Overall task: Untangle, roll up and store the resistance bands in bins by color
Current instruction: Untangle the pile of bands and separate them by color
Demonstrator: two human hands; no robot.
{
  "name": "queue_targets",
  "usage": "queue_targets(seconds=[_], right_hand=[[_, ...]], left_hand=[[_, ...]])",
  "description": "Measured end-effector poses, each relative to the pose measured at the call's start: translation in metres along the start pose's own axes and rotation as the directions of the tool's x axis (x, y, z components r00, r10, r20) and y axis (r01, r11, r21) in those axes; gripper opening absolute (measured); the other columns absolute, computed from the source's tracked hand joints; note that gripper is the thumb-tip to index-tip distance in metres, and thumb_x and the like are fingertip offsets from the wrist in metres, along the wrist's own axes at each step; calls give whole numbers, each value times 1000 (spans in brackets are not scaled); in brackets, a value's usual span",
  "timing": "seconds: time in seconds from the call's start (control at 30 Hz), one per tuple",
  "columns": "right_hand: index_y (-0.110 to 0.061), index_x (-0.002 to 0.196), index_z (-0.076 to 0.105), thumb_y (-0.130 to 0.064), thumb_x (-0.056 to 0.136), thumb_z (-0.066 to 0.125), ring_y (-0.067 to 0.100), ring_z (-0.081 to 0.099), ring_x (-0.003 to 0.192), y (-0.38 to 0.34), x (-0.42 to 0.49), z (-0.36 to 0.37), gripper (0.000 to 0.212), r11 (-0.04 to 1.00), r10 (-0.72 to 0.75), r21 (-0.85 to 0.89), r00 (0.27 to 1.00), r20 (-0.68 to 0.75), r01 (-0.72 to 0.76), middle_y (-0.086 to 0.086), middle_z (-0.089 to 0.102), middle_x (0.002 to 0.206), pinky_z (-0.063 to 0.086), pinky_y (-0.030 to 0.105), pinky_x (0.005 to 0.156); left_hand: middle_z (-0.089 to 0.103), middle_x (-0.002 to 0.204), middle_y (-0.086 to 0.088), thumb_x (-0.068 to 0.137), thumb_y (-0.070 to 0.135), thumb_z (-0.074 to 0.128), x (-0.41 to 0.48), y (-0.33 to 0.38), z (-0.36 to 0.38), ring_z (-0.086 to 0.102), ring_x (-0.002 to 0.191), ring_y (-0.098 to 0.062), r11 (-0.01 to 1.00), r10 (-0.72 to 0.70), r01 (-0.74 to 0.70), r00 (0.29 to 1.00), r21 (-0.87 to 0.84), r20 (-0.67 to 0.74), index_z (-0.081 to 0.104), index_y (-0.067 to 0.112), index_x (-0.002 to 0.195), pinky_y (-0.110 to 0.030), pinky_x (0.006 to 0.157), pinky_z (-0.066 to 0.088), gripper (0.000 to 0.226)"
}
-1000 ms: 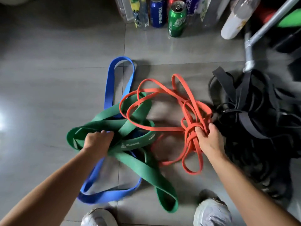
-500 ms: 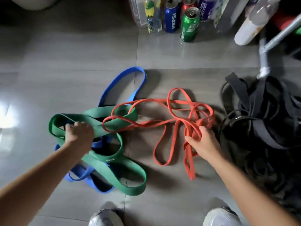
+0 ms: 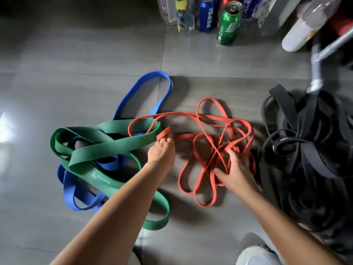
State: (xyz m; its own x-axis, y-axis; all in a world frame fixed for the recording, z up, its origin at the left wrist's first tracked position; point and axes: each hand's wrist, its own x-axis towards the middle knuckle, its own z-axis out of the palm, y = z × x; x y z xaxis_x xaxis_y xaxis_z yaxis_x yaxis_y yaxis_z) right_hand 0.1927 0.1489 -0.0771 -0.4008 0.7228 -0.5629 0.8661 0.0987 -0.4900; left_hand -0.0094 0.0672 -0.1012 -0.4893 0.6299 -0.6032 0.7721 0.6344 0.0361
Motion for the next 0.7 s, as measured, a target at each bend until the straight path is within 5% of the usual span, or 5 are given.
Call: queue_targets(seconds=[0.23, 0.43, 0.57, 0.63, 0.7], right_hand=[[-23, 149, 14, -19, 76, 72, 39, 38, 128, 2, -1, -2, 93, 994, 43, 112, 949, -314, -9, 21, 21, 146, 41, 40, 96], [-16, 148, 22, -26, 75, 76, 36, 35, 128, 13, -2, 2, 91, 977, 135, 186, 977, -162, -104, 23, 26, 143, 32, 30, 101], [-23, 148, 22, -31, 76, 75, 31, 43, 125, 6, -1, -2, 90, 952, 198, 245, 979, -46, -182, 17, 32, 142, 33, 27, 99], [-21, 144, 31, -38, 67, 79, 28, 52, 119, -1, 7, -4, 92, 940, 174, 305, 984, -35, -155, 11, 49, 132, 38, 30, 97], [-17, 133, 44, -32, 62, 83, 24, 61, 103, -8, 18, -6, 83, 921, 109, 381, 993, -36, -88, 5, 63, 110, 44, 31, 89]], left_hand=[[32, 143, -9, 97, 14, 34, 17, 7, -14, 48, 116, -31, 944, 129, -68, 977, 322, -171, 34, 14, 140, -36, 78, 44, 43], [63, 116, -7, 93, 18, 42, 14, 10, -6, 59, 108, -28, 883, 218, -180, 975, 434, -39, 60, 15, 116, -32, 82, 47, 29], [68, 100, -8, 89, 37, 51, -5, 31, -5, 63, 97, -33, 979, 179, -185, 981, -82, -79, 58, 18, 107, -34, 73, 46, 27], [67, 88, -12, 89, 31, 51, -12, 56, -18, 62, 85, -34, 832, 177, -248, 967, -497, -186, 57, 12, 94, -35, 65, 41, 21], [64, 84, -10, 85, 30, 47, -15, 79, -37, 59, 77, -28, 663, 200, -374, 923, -649, -328, 59, 7, 91, -33, 65, 38, 26]])
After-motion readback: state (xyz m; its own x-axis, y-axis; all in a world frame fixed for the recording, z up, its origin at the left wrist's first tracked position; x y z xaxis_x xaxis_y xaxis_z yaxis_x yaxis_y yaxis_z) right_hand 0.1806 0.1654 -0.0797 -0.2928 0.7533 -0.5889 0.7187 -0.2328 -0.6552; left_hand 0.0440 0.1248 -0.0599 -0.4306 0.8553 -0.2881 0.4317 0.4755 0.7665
